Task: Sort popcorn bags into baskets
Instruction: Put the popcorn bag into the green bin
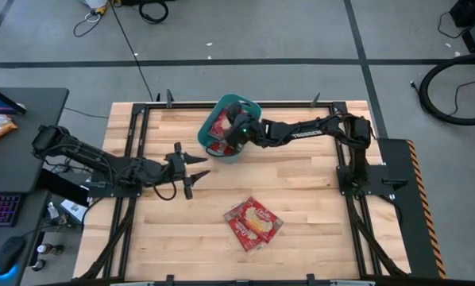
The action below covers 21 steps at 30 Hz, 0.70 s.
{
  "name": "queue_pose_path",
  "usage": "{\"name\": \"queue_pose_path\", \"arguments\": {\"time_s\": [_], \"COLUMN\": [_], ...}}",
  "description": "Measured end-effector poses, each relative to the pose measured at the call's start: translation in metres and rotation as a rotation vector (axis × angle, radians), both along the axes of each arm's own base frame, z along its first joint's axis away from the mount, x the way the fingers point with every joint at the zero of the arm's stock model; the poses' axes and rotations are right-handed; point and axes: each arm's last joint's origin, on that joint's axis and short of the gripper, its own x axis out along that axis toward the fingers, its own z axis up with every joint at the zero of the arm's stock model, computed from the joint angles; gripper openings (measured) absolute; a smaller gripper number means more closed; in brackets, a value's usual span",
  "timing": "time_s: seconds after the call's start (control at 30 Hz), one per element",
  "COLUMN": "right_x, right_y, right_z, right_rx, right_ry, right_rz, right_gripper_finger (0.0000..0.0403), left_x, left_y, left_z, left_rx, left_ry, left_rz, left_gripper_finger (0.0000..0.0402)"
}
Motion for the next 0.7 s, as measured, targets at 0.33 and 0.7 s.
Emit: {"name": "queue_pose_path", "arguments": {"time_s": [0.33,0.7], "right_x": [-0.002,-0.030], "right_y": [0.029,0.081], "right_z": [0.007,0.051], "right_rx": [0.051,0.273], "right_ry": [-0.117,-0.273], "right_rz": [-0.181,-0.175], "right_gripper_finger": [0.0133,0.0135], "left_x": [0.000,0.000], "left_y": [-0.001,-0.001], "left_z": [0.000,0.000], "left_rx": [-0.051,-0.051], "left_ry": [-0.016,-0.017], "left_rz": [0.002,0.000], "left_gripper_finger": [0.0192,0.0192]}}
